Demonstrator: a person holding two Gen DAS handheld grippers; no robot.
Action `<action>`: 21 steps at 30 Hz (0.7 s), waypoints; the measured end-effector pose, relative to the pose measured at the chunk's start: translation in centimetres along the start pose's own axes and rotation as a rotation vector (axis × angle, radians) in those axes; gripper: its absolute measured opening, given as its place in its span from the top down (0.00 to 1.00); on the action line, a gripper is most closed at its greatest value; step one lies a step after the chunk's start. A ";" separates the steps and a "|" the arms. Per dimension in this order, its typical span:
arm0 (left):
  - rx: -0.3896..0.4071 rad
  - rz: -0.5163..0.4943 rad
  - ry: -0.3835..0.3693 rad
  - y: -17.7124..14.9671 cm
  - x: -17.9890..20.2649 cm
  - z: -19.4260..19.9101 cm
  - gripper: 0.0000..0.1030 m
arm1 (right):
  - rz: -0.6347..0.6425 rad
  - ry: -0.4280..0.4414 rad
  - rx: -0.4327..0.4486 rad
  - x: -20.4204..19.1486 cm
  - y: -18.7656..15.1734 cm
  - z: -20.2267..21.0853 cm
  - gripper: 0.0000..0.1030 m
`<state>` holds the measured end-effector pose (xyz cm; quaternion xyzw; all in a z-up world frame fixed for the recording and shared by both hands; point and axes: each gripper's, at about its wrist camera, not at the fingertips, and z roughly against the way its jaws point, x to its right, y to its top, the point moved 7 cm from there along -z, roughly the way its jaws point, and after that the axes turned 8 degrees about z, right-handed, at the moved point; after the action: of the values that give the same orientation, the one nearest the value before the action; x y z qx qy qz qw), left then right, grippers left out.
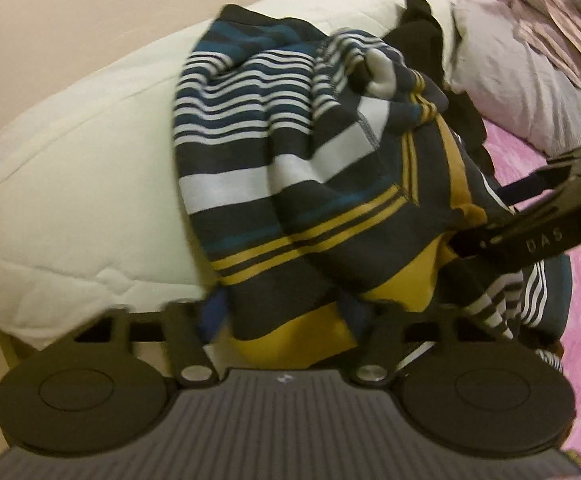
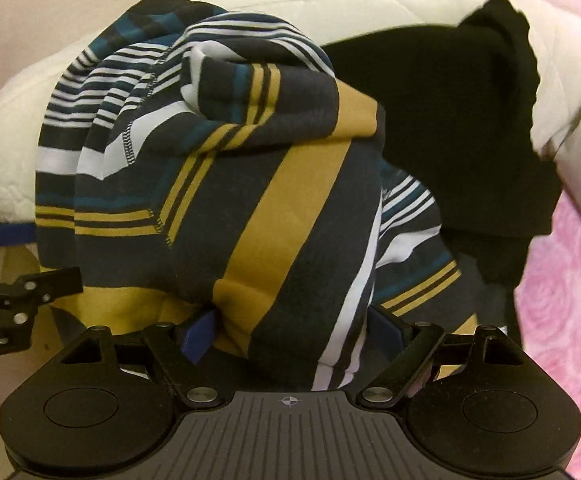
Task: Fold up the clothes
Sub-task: 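Grasp the striped sweater with the left gripper while the right gripper grasps it too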
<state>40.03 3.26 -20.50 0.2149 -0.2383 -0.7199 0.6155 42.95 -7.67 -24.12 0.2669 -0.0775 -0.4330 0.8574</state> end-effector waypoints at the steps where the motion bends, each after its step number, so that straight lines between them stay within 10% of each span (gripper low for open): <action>1: 0.007 -0.012 0.007 0.2 0.1 0.2 0.96 | -0.010 0.005 0.000 0.2 0.0 0.2 0.57; 3: 0.031 -0.033 0.007 0.6 0.4 1.1 0.98 | -0.029 -0.003 0.023 0.7 0.0 1.4 0.80; 11: 0.179 -0.180 -0.126 0.6 8.3 10.8 0.98 | -0.135 0.013 0.207 2.3 -3.9 13.2 0.85; 21: 0.221 -0.355 -0.456 -8.7 30.2 24.3 0.99 | -0.398 -0.182 0.265 8.6 -27.7 31.9 0.86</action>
<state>13.99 -23.60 -6.97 0.1517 -0.4059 -0.8156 0.3835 17.18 -40.27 -12.59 0.3467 -0.1566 -0.6016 0.7024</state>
